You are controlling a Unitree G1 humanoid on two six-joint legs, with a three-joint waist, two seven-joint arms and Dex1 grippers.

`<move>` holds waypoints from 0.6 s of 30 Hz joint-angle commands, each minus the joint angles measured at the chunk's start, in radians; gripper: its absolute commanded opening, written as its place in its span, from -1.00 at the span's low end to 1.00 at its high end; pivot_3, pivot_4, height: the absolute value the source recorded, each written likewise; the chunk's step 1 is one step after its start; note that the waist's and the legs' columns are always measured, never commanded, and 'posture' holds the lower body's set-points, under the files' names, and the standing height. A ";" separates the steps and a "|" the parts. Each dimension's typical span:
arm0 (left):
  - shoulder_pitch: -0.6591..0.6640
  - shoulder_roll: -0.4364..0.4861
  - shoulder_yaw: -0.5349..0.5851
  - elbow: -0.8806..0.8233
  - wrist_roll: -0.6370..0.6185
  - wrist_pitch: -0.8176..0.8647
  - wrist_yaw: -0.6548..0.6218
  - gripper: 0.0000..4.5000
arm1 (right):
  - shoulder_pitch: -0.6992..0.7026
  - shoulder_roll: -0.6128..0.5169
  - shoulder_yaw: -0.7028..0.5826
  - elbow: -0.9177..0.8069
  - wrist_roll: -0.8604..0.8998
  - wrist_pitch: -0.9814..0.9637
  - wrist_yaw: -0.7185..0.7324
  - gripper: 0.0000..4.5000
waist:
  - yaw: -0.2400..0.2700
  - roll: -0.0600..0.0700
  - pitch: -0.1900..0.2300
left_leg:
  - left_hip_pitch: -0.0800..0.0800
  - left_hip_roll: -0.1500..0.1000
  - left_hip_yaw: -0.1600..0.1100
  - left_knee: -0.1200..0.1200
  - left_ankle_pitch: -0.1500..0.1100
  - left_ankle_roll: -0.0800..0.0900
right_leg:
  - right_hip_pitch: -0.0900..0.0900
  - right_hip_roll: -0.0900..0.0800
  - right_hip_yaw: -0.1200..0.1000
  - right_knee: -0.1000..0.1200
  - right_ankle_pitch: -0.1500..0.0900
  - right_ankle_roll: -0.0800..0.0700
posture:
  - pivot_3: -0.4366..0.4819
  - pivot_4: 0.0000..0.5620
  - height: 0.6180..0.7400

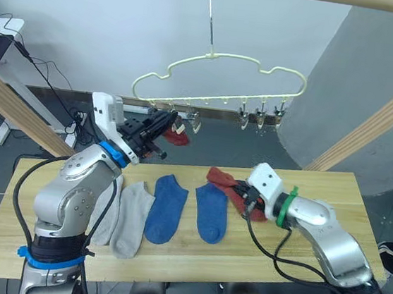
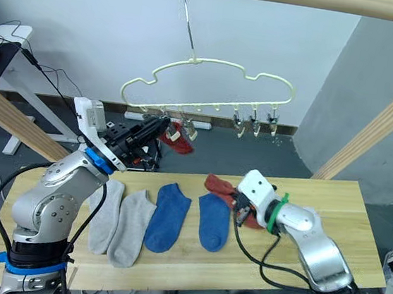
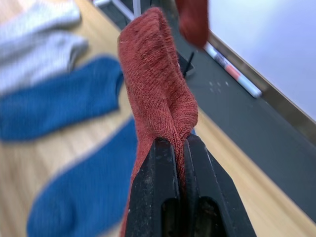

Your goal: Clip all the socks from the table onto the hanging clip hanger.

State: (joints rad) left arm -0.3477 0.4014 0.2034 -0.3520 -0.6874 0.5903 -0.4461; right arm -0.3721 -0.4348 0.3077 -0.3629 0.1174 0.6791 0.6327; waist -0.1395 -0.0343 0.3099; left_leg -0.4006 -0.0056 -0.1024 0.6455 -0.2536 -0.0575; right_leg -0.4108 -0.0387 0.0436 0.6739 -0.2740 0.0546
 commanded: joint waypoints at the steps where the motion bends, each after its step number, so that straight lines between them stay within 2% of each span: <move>1: -0.014 0.005 0.011 -0.077 -0.042 0.009 0.003 -0.95 | -0.082 0.059 0.015 0.067 0.027 0.027 0.012 -1.00 | 0.000 0.000 0.000 | 0.000 0.000 0.000 0.000 0.000 0.000 | 0.000 0.000 0.000 0.000 0.000 0.000 | -0.58 0.11 1.00; 8: -0.011 0.003 0.012 -0.087 -0.051 0.029 0.008 -0.95 | -0.169 0.131 0.026 0.157 0.037 0.013 0.025 -1.00 | 0.001 0.000 0.000 | -0.001 0.000 -0.001 0.000 0.000 0.000 | -0.001 0.000 -0.001 -0.001 0.000 0.000 | -0.55 0.11 1.00; 18: 0.002 0.003 0.010 -0.097 -0.055 0.040 0.005 -0.95 | -0.199 0.182 -0.004 0.157 0.051 0.000 0.017 -1.00 | 0.001 0.000 0.000 | -0.001 0.000 -0.001 0.000 0.000 0.000 | -0.001 0.000 -0.001 0.000 0.000 0.000 | -0.55 0.12 1.00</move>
State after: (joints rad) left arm -0.3460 0.4008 0.2029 -0.3870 -0.7115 0.6449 -0.4279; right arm -0.5590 -0.2587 0.3305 -0.1736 0.1458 0.6973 0.6495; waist -0.1386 -0.0340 0.3102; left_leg -0.4015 -0.0052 -0.1034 0.6452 -0.2537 -0.0575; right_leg -0.4121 -0.0386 0.0426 0.6743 -0.2739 0.0544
